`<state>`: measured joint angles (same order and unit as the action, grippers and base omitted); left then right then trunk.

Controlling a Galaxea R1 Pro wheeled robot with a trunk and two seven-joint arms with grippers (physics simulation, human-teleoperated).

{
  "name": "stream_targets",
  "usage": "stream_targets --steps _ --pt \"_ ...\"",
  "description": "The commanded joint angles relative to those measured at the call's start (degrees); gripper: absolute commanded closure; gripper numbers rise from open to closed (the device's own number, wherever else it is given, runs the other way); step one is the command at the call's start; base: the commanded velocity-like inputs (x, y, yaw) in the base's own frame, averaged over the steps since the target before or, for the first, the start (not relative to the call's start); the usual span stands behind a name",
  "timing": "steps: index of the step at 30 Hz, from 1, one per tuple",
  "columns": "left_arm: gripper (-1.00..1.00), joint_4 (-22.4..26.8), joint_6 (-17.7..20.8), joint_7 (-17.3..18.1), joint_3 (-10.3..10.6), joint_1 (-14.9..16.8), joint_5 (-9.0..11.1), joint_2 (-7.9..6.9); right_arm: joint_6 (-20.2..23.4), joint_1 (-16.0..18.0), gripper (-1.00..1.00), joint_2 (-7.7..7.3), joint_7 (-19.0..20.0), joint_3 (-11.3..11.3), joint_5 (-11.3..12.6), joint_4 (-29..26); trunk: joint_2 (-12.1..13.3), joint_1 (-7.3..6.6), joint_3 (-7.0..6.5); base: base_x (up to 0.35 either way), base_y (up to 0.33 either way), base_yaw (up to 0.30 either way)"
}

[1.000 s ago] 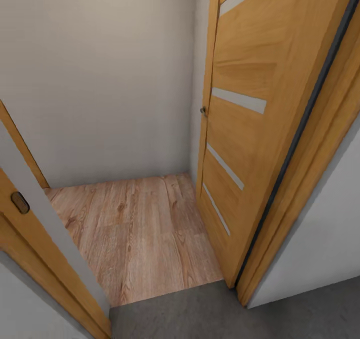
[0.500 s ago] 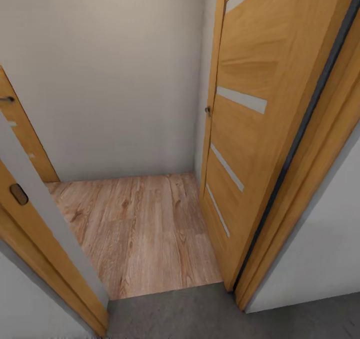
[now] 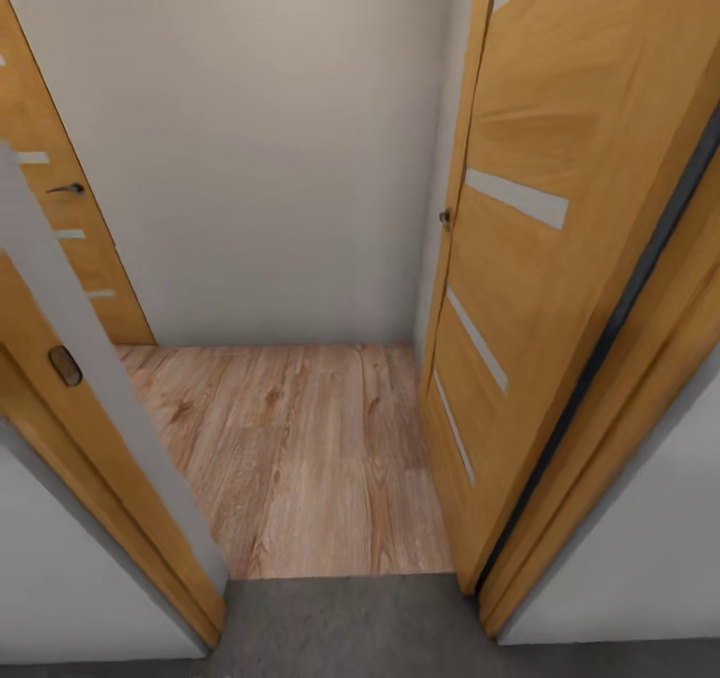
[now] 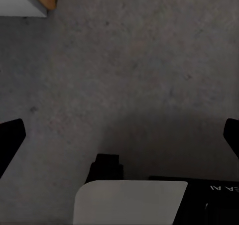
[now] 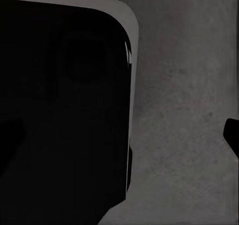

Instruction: Move the two storage containers from the living room to the garage. In the garage, place one container on the floor and stack the other container on top of it (either order is fine).

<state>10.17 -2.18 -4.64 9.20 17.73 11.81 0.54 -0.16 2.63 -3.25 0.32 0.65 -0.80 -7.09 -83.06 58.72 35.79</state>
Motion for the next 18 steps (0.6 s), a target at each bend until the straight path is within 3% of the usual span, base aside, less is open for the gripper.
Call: stream_targets --steps 1,10,18 --pt "-1.0 -0.1 -0.2 -0.3 0.5 0.0 0.5 0.01 0.0 0.0 -1.0 -0.01 0.0 0.1 -0.1 0.0 0.0 0.01 0.11 0.159 -0.12 0.2" --pt "-1.0 -0.1 -1.0 -0.3 0.5 0.0 0.5 0.08 0.0 0.0 -1.0 -0.01 0.1 0.1 -0.1 0.0 0.0 0.01 0.29 0.218 -0.067 0.071" --pt "-1.0 -0.1 -1.1 -0.3 0.6 0.0 0.4 0.27 0.0 0.0 -1.0 0.07 0.1 0.1 -0.1 0.0 0.0 0.01 0.3 0.08 -0.068 0.044"
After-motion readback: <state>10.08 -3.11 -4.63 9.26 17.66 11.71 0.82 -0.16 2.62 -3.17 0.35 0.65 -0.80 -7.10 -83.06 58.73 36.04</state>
